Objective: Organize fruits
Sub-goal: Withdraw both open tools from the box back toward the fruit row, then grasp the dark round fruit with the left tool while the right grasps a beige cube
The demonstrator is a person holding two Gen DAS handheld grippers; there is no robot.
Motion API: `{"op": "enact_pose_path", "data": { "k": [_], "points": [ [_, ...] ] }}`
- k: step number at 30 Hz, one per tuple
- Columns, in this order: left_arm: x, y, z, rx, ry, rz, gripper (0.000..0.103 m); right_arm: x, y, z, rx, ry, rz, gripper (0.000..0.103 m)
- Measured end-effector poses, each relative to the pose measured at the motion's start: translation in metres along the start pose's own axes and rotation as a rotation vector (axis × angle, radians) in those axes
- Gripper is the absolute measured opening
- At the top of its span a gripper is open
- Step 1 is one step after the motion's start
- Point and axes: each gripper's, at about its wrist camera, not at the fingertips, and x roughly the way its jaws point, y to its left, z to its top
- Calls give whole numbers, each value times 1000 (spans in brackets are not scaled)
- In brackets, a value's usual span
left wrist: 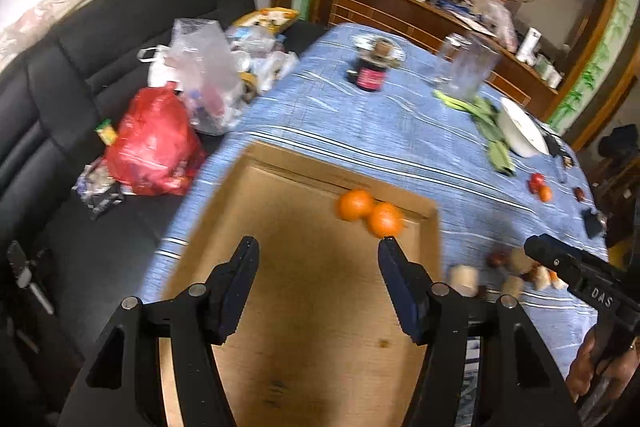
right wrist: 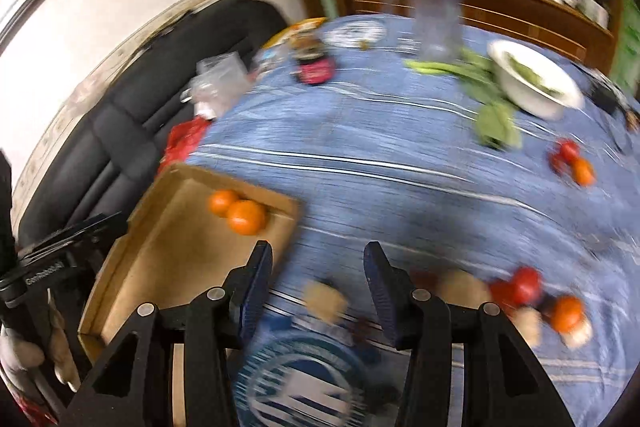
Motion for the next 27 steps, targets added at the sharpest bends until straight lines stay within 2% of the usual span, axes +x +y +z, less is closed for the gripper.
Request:
{"op": "enact_pose_path", "data": {
  "k": [6, 11, 15, 22, 27],
  "points": [
    [19, -74, -17, 77, 42, -145, 61, -33, -84, -28, 171, -14, -85, 52],
    [40, -135, -40, 166, 119, -233, 61, -50, -126, -49, 220, -20, -156, 51],
    [49, -168, -61, 232, 160, -291, 61, -55, -151, -65, 237, -12, -198, 51],
    [63, -193, -92, 322, 202, -294, 60, -51, -168, -74, 225, -3, -231, 51],
    [75, -196, -103, 333, 231, -285, 43, -38, -175, -69, 227, 5, -233, 51]
  ]
}}
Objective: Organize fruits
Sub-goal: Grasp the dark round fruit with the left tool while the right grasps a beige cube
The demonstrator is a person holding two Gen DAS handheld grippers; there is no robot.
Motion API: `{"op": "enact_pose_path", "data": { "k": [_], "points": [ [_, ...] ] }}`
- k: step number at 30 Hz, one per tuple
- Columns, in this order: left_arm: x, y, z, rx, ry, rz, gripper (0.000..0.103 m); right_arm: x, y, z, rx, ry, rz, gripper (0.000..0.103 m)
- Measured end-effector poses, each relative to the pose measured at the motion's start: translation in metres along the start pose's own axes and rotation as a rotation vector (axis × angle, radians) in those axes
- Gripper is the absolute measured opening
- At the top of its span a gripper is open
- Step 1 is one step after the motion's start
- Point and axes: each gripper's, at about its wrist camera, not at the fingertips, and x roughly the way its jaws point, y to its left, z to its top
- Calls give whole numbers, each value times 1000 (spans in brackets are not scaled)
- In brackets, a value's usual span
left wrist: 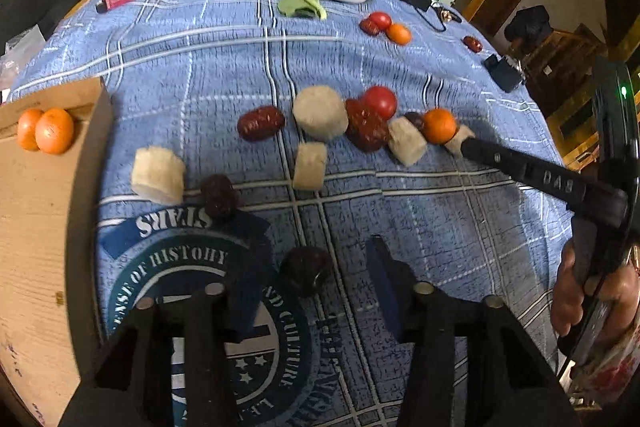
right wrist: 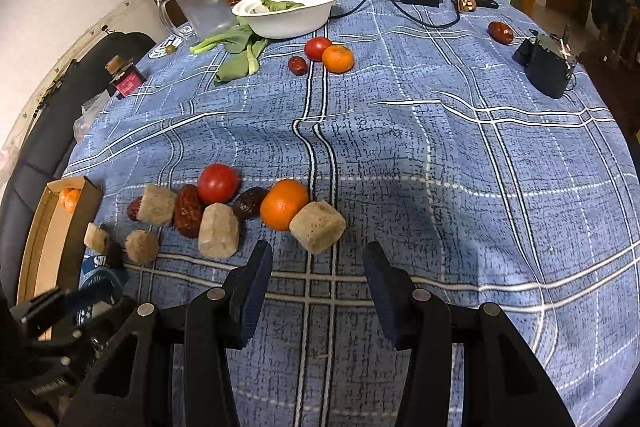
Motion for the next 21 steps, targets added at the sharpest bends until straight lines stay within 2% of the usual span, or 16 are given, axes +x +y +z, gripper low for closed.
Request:
{"op": "enact_pose_path", "data": {
  "k": [2, 13, 15, 20, 21],
  "points": [
    [3, 2, -2, 0, 7, 3, 41, 6, 0, 3, 4, 5, -2, 51],
    [6, -3, -2, 29, -16, 18, 40, 23, 11, 5, -39, 13, 3, 50],
    [5, -1, -2, 20, -14, 21, 26, 23, 10, 5, -35, 13, 14, 47],
    [3, 5, -5, -10, -14, 9, 23, 21, 8, 3, -20, 16, 28, 34],
    [2, 3, -6, -6, -14, 11, 23, 21, 7, 2, -13, 17, 35, 35]
  ]
}}
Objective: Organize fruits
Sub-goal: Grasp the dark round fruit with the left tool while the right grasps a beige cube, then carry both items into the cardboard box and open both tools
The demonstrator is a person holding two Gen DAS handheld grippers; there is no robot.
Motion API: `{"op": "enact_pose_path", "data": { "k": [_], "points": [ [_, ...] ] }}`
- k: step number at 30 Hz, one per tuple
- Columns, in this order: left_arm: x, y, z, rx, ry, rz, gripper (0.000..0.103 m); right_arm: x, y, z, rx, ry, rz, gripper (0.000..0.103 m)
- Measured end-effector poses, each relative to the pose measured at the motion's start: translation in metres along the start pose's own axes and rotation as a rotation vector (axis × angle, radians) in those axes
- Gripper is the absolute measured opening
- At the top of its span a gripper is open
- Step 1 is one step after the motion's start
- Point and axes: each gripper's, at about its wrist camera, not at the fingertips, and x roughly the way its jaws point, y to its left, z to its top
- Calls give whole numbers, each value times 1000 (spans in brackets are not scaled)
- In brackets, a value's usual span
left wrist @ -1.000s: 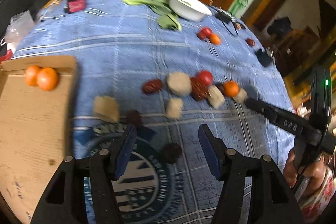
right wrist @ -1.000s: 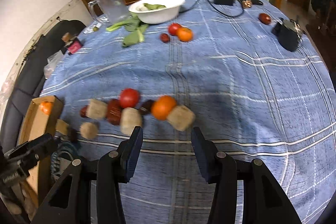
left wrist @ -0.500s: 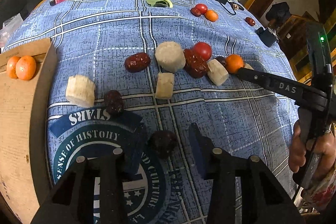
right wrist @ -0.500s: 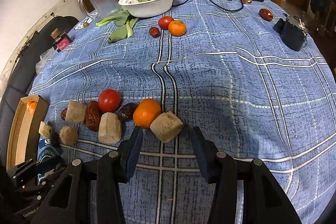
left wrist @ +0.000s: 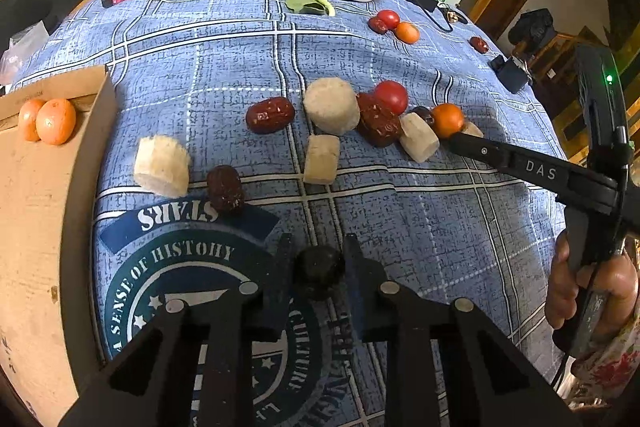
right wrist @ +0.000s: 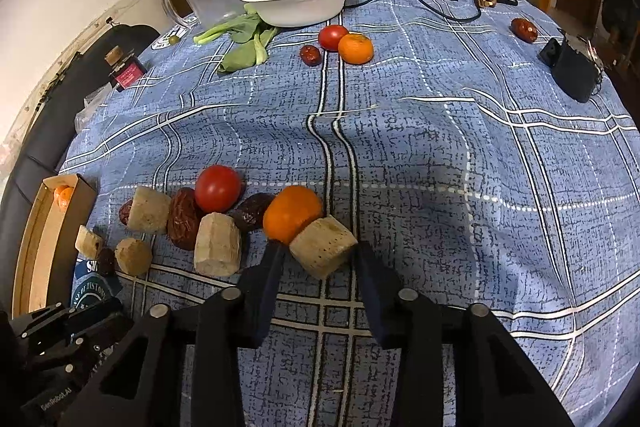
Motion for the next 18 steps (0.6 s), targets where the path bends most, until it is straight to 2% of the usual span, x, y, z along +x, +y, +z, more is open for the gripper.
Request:
{"op": "enact_pose_path", "data": {
  "k": [8, 18],
  "points": [
    [-6, -8, -4, 8, -6, -14, 22, -10, -3, -6, 22, 0, 14, 35],
    [-37, 1, -6, -30, -63, -6, 22, -44, 17, -14, -9, -42, 58, 35]
  ]
}}
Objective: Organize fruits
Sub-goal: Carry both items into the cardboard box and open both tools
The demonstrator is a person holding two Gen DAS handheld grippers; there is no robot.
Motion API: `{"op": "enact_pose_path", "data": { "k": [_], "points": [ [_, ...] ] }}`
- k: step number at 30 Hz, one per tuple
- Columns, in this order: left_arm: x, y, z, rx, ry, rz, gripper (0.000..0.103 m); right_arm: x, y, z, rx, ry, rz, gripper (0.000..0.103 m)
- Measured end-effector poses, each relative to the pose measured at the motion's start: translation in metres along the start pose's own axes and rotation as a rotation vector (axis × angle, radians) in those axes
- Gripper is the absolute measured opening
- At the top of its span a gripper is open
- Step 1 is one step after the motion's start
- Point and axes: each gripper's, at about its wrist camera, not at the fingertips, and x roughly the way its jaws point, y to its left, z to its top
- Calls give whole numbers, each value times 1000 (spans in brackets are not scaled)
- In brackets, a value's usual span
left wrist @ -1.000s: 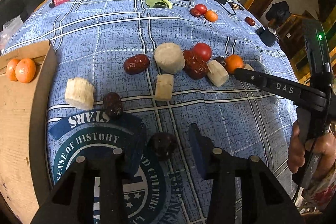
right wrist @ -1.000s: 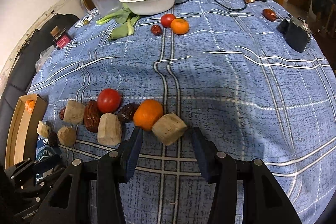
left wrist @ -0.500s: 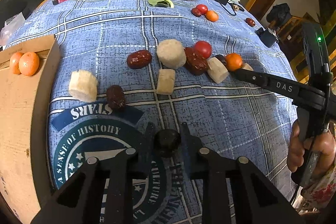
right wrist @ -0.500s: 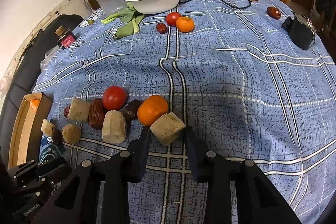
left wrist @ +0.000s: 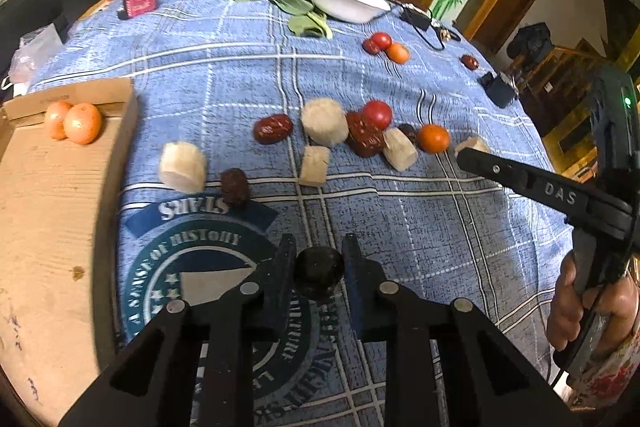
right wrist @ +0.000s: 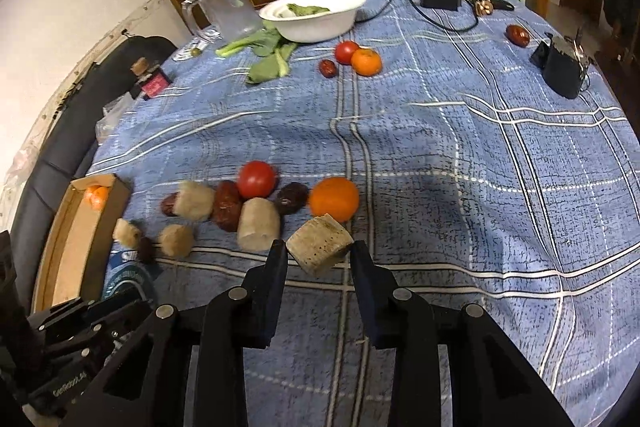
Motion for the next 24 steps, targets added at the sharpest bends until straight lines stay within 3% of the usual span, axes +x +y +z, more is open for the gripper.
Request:
{"op": "enact_pose_path", "data": {
  "k": [8, 17, 24],
  "points": [
    [-33, 36, 5, -76, -65, 48, 22, -8, 53, 4, -90, -7, 87, 35],
    [-65, 121, 20, -186, -121, 175, 22, 16, 154, 17, -221, 47, 238, 36],
    [-64, 187, 38, -239, -103, 256, 23, 50, 238, 18, -319, 99, 307, 36]
  ]
}}
